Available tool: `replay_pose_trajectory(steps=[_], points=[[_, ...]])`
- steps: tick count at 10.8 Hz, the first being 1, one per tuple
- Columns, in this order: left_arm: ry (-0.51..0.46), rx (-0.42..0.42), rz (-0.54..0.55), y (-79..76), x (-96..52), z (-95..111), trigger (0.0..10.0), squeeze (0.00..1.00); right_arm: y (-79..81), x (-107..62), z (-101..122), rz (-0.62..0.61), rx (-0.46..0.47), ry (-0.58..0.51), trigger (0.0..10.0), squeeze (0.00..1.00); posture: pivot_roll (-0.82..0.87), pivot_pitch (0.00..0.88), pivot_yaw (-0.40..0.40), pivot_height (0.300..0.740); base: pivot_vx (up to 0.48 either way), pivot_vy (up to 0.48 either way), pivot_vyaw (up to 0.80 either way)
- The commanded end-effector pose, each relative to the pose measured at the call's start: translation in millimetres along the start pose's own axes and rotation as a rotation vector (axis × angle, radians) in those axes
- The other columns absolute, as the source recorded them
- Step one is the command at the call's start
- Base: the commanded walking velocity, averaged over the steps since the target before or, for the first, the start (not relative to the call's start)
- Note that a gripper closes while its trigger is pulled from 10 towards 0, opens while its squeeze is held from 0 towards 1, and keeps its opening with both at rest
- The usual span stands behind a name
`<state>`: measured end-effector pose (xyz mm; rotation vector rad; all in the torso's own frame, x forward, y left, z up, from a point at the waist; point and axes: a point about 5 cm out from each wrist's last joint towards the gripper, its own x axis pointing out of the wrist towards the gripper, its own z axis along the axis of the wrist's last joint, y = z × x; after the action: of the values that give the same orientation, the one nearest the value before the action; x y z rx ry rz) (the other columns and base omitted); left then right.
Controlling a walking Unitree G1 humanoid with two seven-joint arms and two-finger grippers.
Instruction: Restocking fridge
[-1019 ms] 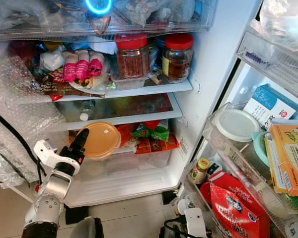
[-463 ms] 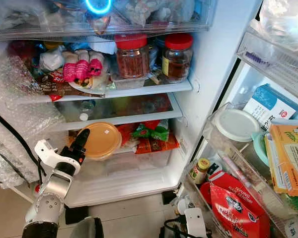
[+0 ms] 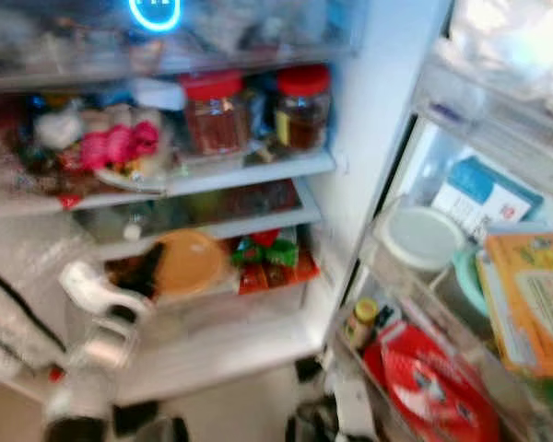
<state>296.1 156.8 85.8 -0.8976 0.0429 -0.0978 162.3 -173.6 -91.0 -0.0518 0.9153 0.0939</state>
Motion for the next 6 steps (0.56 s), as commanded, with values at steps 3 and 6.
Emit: replay_pose_trajectory(steps=[3, 6], points=[[-0.039, 0.043, 0.006, 5.7, -1.9, 16.1, 10.0, 0.0, 6.5, -9.8, -39.4, 0.017, 0.008, 0.162, 10.0, 0.0, -0.16, 0.066, -0.007, 0.631, 0.187, 0.0, 0.0], [-0.044, 0.048, 0.011, 5.5, -1.3, 16.3, 10.0, 0.0, 6.6, -9.7, -39.1, 0.017, 0.007, 0.161, 10.0, 0.0, -0.17, 0.064, -0.007, 0.631, 0.0, 0.0, 0.0]])
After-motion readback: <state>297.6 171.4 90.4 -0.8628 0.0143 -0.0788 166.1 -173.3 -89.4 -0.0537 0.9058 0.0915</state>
